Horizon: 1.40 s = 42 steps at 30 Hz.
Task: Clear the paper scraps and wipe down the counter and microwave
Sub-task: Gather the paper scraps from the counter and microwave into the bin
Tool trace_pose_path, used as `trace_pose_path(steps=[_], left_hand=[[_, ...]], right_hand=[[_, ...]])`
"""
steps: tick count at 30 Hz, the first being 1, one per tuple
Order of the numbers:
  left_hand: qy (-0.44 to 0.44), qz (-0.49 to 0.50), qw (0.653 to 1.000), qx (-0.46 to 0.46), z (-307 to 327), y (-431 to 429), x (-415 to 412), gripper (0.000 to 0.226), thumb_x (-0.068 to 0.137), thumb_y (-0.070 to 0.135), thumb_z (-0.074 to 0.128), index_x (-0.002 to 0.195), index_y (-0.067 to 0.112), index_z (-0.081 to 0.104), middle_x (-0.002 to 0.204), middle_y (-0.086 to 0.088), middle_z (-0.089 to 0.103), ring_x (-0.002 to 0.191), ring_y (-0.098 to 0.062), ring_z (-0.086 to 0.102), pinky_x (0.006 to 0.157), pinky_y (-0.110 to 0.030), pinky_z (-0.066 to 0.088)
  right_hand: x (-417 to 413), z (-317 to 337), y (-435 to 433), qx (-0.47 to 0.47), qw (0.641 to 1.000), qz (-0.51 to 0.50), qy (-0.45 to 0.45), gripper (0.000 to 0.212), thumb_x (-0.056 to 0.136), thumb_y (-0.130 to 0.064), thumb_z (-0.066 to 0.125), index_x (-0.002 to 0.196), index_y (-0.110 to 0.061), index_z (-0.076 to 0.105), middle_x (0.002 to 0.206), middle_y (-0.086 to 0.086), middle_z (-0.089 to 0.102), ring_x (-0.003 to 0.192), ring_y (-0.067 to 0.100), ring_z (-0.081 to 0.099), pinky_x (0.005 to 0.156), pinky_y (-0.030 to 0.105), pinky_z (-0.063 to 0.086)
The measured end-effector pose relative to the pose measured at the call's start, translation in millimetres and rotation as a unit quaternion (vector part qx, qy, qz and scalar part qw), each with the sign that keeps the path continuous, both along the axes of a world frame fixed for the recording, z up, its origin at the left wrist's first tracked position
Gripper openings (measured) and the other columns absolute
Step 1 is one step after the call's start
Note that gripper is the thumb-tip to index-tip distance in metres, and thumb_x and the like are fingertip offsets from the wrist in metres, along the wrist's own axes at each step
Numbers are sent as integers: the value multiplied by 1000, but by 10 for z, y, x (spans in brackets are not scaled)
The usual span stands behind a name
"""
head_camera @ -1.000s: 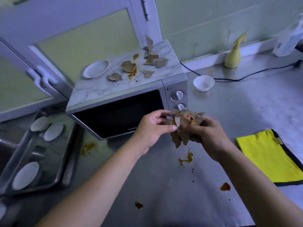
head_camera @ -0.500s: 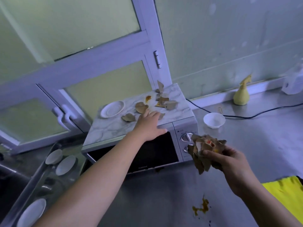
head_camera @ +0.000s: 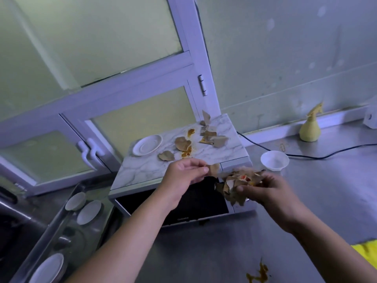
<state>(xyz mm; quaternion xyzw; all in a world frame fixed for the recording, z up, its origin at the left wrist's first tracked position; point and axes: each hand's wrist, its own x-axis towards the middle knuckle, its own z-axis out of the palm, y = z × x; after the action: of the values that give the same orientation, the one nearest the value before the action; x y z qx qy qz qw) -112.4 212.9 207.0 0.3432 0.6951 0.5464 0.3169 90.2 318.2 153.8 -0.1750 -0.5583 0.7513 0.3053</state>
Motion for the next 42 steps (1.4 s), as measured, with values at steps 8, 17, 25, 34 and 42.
trace_pose_path(steps=[8, 17, 25, 34, 42], left_hand=[[-73, -77, 994, -28, 123, -262, -360, 24, 86, 1, 69, 88, 21, 81, 99, -5, 77, 94, -16, 71, 85, -26, 56], [301, 67, 948, -81, -168, -53, -1594, 35, 87, 9, 66, 109, 36, 69, 112, 21, 65, 105, 3, 59, 85, -7, 41], [416, -21, 896, -155, -281, 117, -1969, 25, 91, 14, 61, 107, 28, 74, 102, 13, 72, 89, 0, 65, 81, -22, 54], [18, -7, 999, -39, 22, 502, -1839, 18, 83, 3, 76, 99, 11, 71, 80, -3, 76, 70, -13, 71, 64, -24, 57], [28, 67, 987, -144, 24, 1087, -1971, 32, 80, 1, 77, 106, 10, 61, 92, -14, 67, 75, -24, 67, 59, -30, 58]], right_hand=[[-587, 291, -59, 82, 996, 12, 26, 11, 70, 4, 77, 80, 9, 74, 76, 21, 74, 66, 19, 69, 59, 23, 55], [-1221, 304, 483, 28, 998, -56, -21, 42, 56, -13, 86, 96, -14, 75, 92, 22, 74, 76, 33, 67, 70, 44, 54], [-1455, 142, 808, -20, 993, -114, -3, 72, 47, -24, 92, 114, -31, 67, 95, 20, 73, 83, 34, 66, 81, 54, 47], [-1454, 32, 849, -2, 996, -89, 7, 67, 56, -22, 90, 118, -25, 66, 102, 20, 74, 84, 34, 68, 82, 55, 48], [-1492, -42, 871, 24, 994, -101, 13, 69, 54, -25, 91, 117, -28, 65, 100, 19, 75, 88, 38, 71, 88, 62, 53]])
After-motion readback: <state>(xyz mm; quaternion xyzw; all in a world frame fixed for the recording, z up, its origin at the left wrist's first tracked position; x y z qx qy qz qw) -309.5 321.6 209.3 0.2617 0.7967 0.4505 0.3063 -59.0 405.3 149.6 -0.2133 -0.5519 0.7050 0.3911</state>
